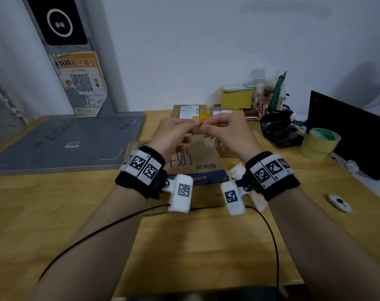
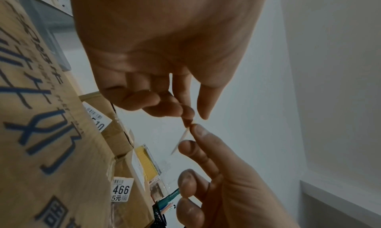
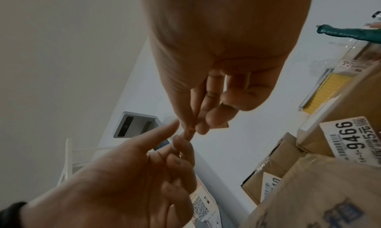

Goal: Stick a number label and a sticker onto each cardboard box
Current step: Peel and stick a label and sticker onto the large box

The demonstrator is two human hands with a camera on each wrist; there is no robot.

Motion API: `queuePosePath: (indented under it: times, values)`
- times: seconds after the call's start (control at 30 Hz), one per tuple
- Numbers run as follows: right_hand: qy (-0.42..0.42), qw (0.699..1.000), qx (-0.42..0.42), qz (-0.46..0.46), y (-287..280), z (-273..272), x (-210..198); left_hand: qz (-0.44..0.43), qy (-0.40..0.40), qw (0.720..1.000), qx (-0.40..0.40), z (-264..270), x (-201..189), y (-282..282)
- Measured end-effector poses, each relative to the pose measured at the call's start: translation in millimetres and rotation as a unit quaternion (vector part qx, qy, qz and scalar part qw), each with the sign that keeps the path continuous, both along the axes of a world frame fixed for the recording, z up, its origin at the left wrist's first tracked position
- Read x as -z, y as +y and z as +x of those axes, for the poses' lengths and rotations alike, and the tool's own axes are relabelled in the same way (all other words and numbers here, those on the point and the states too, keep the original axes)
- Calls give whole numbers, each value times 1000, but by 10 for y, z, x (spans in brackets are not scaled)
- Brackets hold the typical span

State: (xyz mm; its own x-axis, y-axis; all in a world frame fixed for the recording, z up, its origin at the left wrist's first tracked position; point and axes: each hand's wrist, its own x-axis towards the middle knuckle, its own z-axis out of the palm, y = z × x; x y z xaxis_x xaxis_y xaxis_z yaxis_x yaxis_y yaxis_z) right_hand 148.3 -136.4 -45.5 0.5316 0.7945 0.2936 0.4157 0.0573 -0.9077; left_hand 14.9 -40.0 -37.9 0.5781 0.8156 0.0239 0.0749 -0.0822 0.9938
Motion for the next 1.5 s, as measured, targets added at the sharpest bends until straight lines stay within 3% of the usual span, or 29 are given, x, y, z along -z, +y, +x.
queuePosePath:
  times: [0.1,0.27,0.43,0.57,0.77,0.87,1.03,1.5]
  values:
    - [-9,1000,-11,-6,1,-22,-14,16,1,1000,-10,-39,39,46]
    - [37,996,78,32,-7,70,-41,6,-5,1000,-29,-103,83,103]
    - [67,996,44,-41,-33,114,-31,-22,-17,999,-30,-138,74,93]
    - [83,995,24,-48,-15,91,-27,-25,-17,999,-28,-150,67,76]
    - [70,994,53,-63,-37,171,-36,1,29,998,-56,-184,108,131]
    - [78,988,42,-127,-30,228,-23,-1,54,997,-64,-198,131,167]
    - [68,962,-3,-264,35,246,118,-17,139,990,5,-134,175,73]
    - [62,944,-5,-323,95,284,310,13,174,985,7,-121,273,38]
